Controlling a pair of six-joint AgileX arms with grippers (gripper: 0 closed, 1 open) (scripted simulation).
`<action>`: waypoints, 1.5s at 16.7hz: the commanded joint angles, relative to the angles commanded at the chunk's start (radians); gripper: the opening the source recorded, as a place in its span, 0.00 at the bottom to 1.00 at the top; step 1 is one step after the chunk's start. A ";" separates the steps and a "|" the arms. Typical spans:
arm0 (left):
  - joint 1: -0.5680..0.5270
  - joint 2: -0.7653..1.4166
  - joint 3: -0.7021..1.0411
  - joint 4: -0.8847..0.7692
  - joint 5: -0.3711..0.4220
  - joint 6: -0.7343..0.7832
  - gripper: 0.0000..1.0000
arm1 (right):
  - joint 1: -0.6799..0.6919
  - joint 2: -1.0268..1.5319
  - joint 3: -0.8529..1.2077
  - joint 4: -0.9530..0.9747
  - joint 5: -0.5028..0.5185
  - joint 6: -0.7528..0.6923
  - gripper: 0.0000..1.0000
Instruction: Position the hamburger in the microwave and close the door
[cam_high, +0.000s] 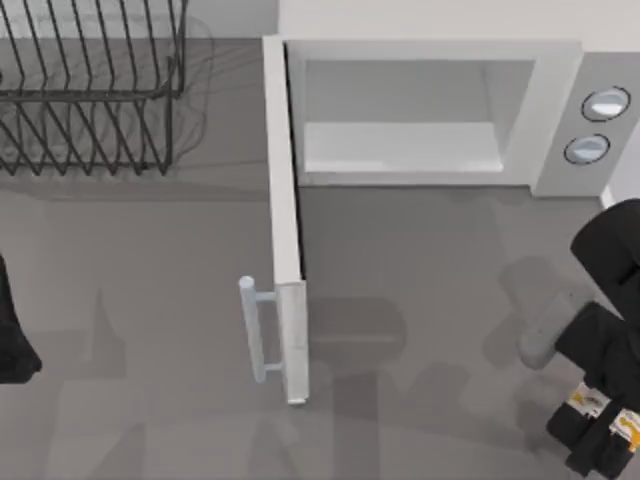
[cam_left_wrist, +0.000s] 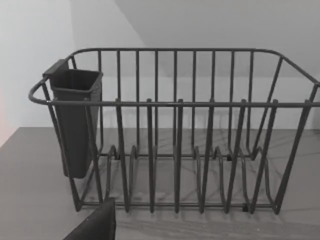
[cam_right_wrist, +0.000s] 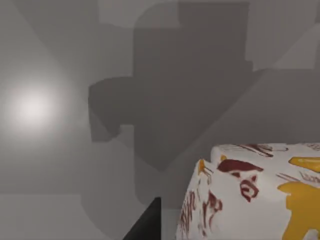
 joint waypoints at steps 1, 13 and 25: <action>0.000 0.000 0.000 0.000 0.000 0.000 1.00 | 0.000 -0.014 0.026 -0.034 0.000 -0.001 0.00; 0.000 0.000 0.000 0.000 0.000 0.000 1.00 | -0.006 -0.155 0.244 -0.416 0.000 -0.004 0.00; 0.000 0.000 0.000 0.000 0.000 0.000 1.00 | 0.091 0.211 0.396 0.122 0.211 0.202 0.00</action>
